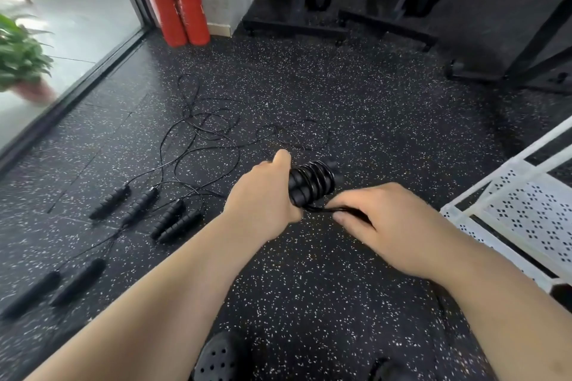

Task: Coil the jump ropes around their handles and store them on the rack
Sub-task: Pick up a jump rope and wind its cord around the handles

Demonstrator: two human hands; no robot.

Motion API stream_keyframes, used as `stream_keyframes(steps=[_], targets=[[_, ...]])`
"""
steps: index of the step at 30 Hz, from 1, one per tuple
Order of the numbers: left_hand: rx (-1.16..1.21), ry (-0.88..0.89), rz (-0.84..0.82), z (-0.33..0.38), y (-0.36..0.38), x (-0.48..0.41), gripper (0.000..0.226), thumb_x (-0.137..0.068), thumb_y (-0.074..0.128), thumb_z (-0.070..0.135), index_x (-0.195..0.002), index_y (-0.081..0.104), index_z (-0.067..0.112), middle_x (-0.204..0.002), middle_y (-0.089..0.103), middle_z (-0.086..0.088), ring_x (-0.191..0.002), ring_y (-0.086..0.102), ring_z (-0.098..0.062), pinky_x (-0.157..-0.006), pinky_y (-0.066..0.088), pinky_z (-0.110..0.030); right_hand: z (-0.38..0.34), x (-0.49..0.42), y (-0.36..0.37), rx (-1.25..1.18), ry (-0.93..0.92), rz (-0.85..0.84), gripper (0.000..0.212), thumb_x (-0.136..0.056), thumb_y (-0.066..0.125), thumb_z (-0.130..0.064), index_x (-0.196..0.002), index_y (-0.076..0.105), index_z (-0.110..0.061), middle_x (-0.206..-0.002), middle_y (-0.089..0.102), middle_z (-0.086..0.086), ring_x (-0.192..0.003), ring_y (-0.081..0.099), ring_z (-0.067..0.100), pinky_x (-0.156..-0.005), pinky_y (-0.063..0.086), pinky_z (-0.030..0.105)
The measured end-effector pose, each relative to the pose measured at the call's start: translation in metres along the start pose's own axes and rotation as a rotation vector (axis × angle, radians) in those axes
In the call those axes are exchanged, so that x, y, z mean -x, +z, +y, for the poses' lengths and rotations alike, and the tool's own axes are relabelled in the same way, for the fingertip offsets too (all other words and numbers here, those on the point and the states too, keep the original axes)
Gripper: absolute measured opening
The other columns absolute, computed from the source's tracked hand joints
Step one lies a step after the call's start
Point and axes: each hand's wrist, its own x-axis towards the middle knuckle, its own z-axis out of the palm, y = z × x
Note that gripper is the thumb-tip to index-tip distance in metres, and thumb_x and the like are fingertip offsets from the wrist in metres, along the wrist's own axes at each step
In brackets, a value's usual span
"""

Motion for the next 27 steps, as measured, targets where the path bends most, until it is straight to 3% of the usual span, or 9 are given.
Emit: stream_keyframes(steps=[5, 8, 12, 17, 20, 24, 27], targets=[[-0.087, 0.261, -0.119, 0.014, 0.010, 0.011, 0.065, -0.071, 0.089, 0.050, -0.110, 0.040, 0.031, -0.102, 0.056, 0.009, -0.090, 0.062, -0.024, -0.077, 0.057, -0.043, 0.015, -0.002, -0.008, -0.075, -0.060, 0.158, 0.016, -0.100, 0.065, -0.042, -0.112, 0.075, -0.043, -0.101, 0.071, -0.027, -0.093, 0.067, 0.000, -0.085, 0.057, 0.039], [-0.083, 0.394, -0.183, 0.023, 0.012, 0.017, 0.068, -0.074, 0.091, 0.050, -0.112, 0.039, 0.030, -0.110, 0.055, 0.011, -0.096, 0.063, -0.022, -0.080, 0.055, -0.041, 0.032, -0.001, -0.013, -0.196, 0.009, 0.169, 0.010, -0.093, 0.077, -0.042, -0.102, 0.078, -0.044, -0.095, 0.075, -0.027, -0.091, 0.070, 0.000, -0.085, 0.059, 0.039], [-0.057, 0.499, -0.249, 0.032, 0.007, 0.024, 0.069, -0.075, 0.091, 0.051, -0.117, 0.040, 0.029, -0.111, 0.055, 0.014, -0.098, 0.059, -0.017, -0.080, 0.047, -0.036, 0.048, 0.003, -0.019, -0.414, 0.098, 0.134, 0.018, -0.079, 0.093, -0.037, -0.090, 0.081, -0.042, -0.089, 0.078, -0.018, -0.086, 0.074, 0.005, -0.093, 0.059, 0.042], [0.144, 0.469, -0.320, 0.037, -0.001, 0.030, 0.074, -0.072, 0.095, 0.050, -0.117, 0.039, 0.035, -0.096, 0.060, 0.012, -0.090, 0.057, -0.009, -0.073, 0.044, -0.031, 0.056, 0.001, -0.019, -0.559, 0.090, 0.093, 0.015, -0.079, 0.093, -0.030, -0.089, 0.083, -0.033, -0.091, 0.081, -0.007, -0.089, 0.076, 0.011, -0.094, 0.059, 0.042], [0.310, 0.456, -0.340, 0.038, -0.010, 0.035, 0.077, -0.067, 0.100, 0.046, -0.114, 0.039, 0.038, -0.090, 0.065, 0.011, -0.085, 0.058, -0.006, -0.071, 0.045, -0.022, 0.065, 0.000, -0.018, -0.688, 0.048, 0.053, 0.014, -0.079, 0.087, -0.032, -0.092, 0.084, -0.028, -0.092, 0.081, -0.001, -0.088, 0.076, 0.012, -0.085, 0.057, 0.029], [0.516, 0.416, -0.344, 0.037, -0.019, 0.041, 0.073, -0.066, 0.102, 0.041, -0.113, 0.046, 0.040, -0.102, 0.070, 0.013, -0.094, 0.064, -0.003, -0.080, 0.050, -0.019, 0.070, -0.001, -0.018, -0.935, 0.096, -0.019, 0.023, -0.084, 0.079, -0.024, -0.101, 0.081, -0.009, -0.081, 0.070, 0.006, -0.062, 0.064, 0.004, -0.057, 0.050, 0.013], [0.665, 0.367, -0.353, 0.036, -0.023, 0.042, 0.068, -0.070, 0.099, 0.042, -0.114, 0.047, 0.042, -0.108, 0.070, 0.012, -0.099, 0.066, -0.007, -0.087, 0.053, -0.030, 0.069, -0.005, -0.012, -1.009, 0.138, -0.063, 0.019, -0.095, 0.077, -0.026, -0.102, 0.079, -0.008, -0.086, 0.075, 0.004, -0.073, 0.069, 0.009, -0.064, 0.054, 0.021]])
